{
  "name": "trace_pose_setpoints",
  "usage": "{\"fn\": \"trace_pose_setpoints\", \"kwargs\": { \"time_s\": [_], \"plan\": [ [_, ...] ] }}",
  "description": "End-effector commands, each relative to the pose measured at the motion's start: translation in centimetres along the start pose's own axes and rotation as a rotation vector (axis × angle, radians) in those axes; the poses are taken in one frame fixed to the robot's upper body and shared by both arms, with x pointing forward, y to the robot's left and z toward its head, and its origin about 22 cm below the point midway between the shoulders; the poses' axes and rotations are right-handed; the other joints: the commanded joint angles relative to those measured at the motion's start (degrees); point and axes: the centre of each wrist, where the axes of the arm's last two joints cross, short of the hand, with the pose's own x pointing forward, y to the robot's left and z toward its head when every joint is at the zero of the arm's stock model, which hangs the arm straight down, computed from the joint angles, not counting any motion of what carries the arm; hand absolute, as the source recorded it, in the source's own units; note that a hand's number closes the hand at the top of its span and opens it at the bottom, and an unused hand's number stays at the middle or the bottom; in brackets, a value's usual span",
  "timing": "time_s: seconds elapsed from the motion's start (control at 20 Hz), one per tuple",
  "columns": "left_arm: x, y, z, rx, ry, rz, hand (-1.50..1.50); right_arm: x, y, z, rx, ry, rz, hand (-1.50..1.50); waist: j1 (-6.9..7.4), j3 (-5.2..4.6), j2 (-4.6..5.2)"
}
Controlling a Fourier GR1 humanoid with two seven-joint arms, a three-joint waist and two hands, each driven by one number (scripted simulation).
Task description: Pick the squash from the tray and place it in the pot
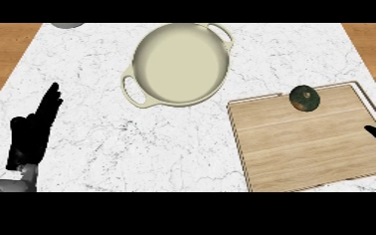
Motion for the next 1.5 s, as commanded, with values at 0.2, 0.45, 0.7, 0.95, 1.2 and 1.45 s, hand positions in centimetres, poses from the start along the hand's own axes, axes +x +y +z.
{"fn": "trace_pose_setpoints", "kwargs": {
  "time_s": [0.2,0.45,0.7,0.95,1.2,1.45],
  "plan": [
    [-0.3,0.5,1.3,-0.007,0.003,-0.027,0.0,-2.1,-4.5,0.5,0.124,-0.112,0.084,-1.5,0.07,-0.24,0.14],
    [-0.6,0.9,1.5,0.005,-0.006,-0.026,0.0,3.0,-4.6,-3.8,0.276,-0.034,0.207,-1.5,0.35,-0.34,0.12],
    [0.3,0.9,1.6,-0.018,0.003,-0.018,0.0,7.4,-2.6,-6.7,0.467,0.029,0.345,-1.5,1.26,-0.38,0.08],
    [-0.2,0.4,0.7,-0.029,-0.002,-0.026,0.0,9.2,-0.8,-8.2,0.668,0.16,0.525,-1.5,1.44,-0.42,0.41],
    [-1.5,0.9,1.9,-0.027,0.017,-0.034,0.0,10.0,1.5,-9.9,0.8,0.233,0.542,-1.5,1.08,-0.29,0.23],
    [0.1,0.3,1.3,-0.011,0.005,-0.017,0.0,11.5,5.2,-12.1,0.863,0.253,0.543,-1.5,0.68,-0.27,0.2]
  ]
}}
